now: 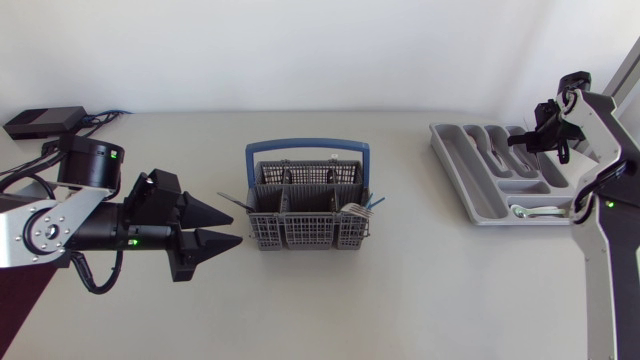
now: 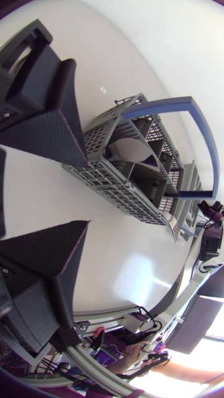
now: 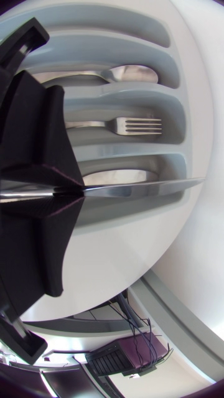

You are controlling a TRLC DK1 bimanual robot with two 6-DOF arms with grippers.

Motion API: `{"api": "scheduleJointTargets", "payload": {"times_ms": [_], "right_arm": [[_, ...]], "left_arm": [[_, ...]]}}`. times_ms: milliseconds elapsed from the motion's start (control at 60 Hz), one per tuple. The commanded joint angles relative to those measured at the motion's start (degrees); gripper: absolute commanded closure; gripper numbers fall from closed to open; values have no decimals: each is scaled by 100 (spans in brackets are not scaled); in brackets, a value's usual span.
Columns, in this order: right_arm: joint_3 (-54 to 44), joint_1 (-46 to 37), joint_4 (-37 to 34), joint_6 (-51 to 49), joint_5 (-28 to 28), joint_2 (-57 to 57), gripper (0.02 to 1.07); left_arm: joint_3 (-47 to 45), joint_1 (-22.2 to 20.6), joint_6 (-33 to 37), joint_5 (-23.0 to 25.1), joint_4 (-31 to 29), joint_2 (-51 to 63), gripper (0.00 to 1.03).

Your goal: Sort the cutlery from the basket into the organizer compartments.

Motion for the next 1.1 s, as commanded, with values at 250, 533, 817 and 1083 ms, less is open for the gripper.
{"api": "scheduleJointTargets", "payload": {"times_ms": [250, 533, 817, 1083], "right_arm": [[3026, 138, -1889, 501, 135, 1227, 81], [2657, 155, -2425, 712, -348, 647, 47], [2727, 155, -2741, 686, -542, 560, 10], [3201, 155, -3699, 782, -876, 384, 7]], "left_arm": [[-124, -60, -121, -9, 49, -40, 43], [-115, -104, -200, -9, 49, -154, 43], [-203, -86, -244, -9, 49, -313, 43], [-185, -130, -323, -9, 49, -418, 43]]}}
